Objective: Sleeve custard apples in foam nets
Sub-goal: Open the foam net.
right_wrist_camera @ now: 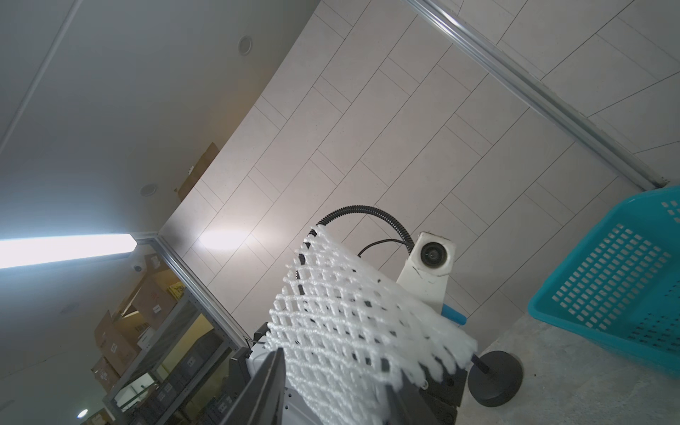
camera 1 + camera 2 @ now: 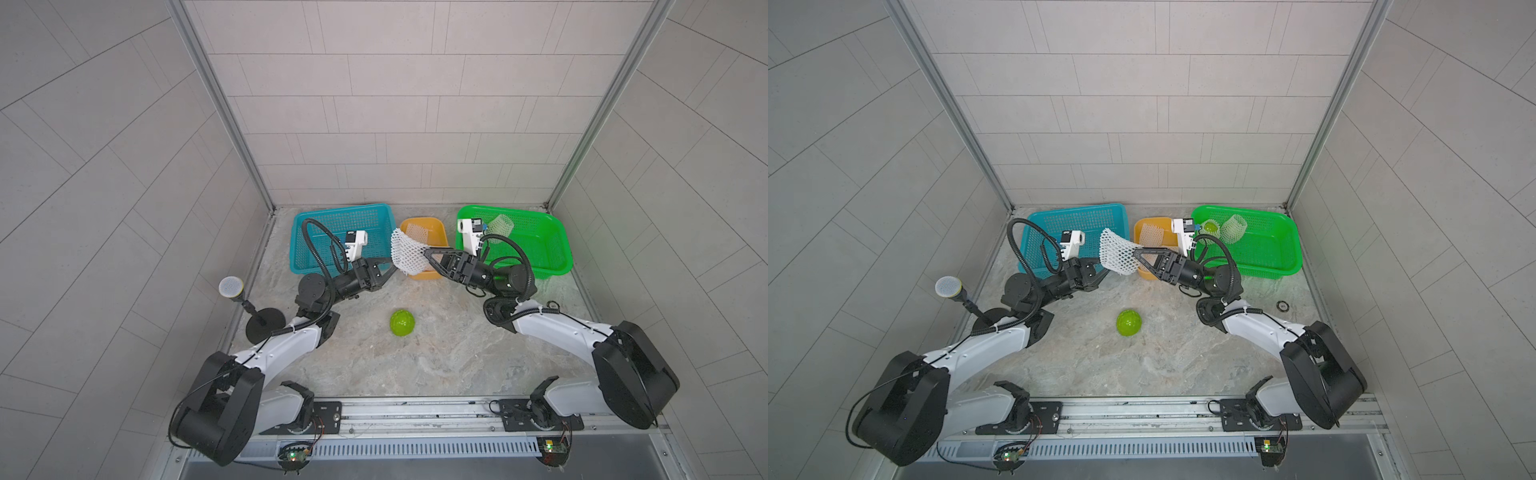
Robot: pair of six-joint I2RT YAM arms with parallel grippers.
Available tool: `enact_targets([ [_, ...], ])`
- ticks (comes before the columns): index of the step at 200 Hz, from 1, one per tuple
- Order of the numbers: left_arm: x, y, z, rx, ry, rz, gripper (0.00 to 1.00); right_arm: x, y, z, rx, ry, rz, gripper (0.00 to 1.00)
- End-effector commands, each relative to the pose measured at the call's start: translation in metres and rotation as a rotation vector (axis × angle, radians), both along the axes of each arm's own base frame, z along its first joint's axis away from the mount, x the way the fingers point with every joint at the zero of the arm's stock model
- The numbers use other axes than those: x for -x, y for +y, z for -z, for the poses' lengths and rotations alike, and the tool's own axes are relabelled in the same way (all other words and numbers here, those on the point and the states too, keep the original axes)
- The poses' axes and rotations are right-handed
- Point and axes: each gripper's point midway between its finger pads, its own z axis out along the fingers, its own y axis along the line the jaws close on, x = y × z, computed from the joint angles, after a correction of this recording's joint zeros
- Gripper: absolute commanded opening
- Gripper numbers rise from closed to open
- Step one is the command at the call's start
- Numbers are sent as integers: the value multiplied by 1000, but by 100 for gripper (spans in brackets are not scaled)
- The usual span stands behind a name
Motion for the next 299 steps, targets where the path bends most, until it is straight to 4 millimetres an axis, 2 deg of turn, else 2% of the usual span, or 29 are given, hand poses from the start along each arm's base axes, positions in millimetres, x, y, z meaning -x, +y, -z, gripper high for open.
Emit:
enact_targets([
  [1,11,7,-19,32,-92,-5,0,9,-7,-8,-27,-31,-15,34],
  [68,13,11,-18,38,-89,-20,0,1,-6,7,-8,10,-9,14],
  [123,6,14,2,20,-31,-38,1,-7,-16,20,19,38,21,9],
  [125,6,14,2,18,-30,-38,1,-7,-16,28,30,56,21,8],
  [129,6,13,5,14,-26,-37,1,-6,-16,32,36,63,20,8],
  [146,5,13,14,-3,-4,-39,1,-7,-16,41,49,76,25,8],
  [166,2,11,30,-51,37,-46,0,-7,-15,55,79,95,29,8],
  [192,1,12,64,-167,107,-80,1,-11,-16,75,117,127,41,7],
  [245,13,24,122,-419,182,-132,2,-17,-12,126,209,199,56,5],
  [271,13,25,144,-468,242,-128,2,-18,-11,143,215,225,47,5],
  [299,14,26,166,-539,296,-117,2,-19,-7,170,252,271,33,4],
])
